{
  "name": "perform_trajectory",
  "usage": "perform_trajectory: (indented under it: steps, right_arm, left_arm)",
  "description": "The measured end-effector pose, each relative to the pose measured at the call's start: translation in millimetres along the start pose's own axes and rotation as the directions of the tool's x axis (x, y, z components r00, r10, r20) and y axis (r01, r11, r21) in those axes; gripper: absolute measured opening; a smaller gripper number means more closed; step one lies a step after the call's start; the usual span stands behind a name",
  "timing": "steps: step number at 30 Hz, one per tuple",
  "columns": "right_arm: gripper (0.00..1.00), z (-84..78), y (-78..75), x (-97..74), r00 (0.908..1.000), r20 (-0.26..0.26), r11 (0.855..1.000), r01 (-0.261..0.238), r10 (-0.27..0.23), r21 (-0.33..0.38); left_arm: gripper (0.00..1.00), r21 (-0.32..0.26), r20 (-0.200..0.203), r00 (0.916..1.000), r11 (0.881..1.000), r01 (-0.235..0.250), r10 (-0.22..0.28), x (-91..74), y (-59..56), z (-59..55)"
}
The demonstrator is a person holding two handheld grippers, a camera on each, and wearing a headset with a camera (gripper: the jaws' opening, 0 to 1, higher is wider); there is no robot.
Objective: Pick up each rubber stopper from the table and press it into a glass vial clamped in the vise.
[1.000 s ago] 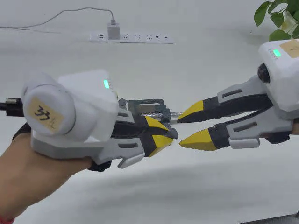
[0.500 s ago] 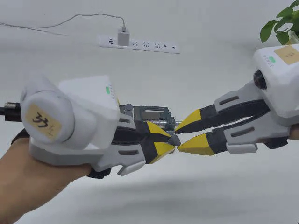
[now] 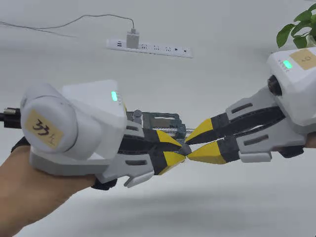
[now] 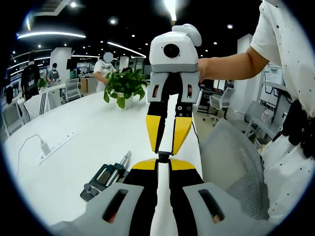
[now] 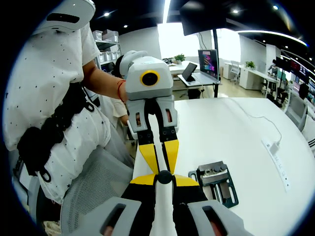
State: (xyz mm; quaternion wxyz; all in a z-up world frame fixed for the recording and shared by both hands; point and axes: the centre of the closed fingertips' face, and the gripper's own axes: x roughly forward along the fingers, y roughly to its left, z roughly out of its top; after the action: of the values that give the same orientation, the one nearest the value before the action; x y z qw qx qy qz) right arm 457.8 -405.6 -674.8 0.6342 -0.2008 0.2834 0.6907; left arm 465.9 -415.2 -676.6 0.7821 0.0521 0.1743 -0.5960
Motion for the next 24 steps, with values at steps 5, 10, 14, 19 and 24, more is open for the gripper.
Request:
perform_trajectory:
  steps: [5, 10, 14, 19, 24]
  right_arm:
    - [0.07, 1.1, 1.5, 0.1, 1.0000, 0.000, 1.000, -0.004, 0.004, -0.005]
    - [0.07, 1.1, 1.4, 0.2, 1.0000, 0.000, 1.000, -0.004, 0.004, -0.001]
    - [0.07, 1.6, 2.5, 0.8, 0.9999, -0.002, 1.000, -0.011, 0.011, 0.000]
    - [0.06, 1.5, 4.5, 2.2, 0.9998, -0.007, 1.000, -0.020, 0.020, -0.011]
    - [0.06, 1.4, 5.4, 3.6, 0.9996, -0.013, 0.999, -0.025, 0.025, -0.023]
  left_arm:
    - [0.04, 0.002, 0.002, 1.0000, 1.000, 0.007, -0.007, -0.7, -1.2, 0.1]
    - [0.04, 0.001, 0.004, 1.0000, 1.000, 0.005, -0.005, -1.0, -1.1, -0.2]
    - [0.04, -0.002, 0.005, 0.9999, 1.000, 0.009, -0.009, -1.9, -1.6, -0.7]
    - [0.04, -0.004, 0.003, 0.9999, 1.000, 0.016, -0.016, -3.1, -3.1, -2.6]
    - [0.04, -0.006, 0.001, 0.9998, 1.000, 0.019, -0.019, -4.4, -4.0, -4.1]
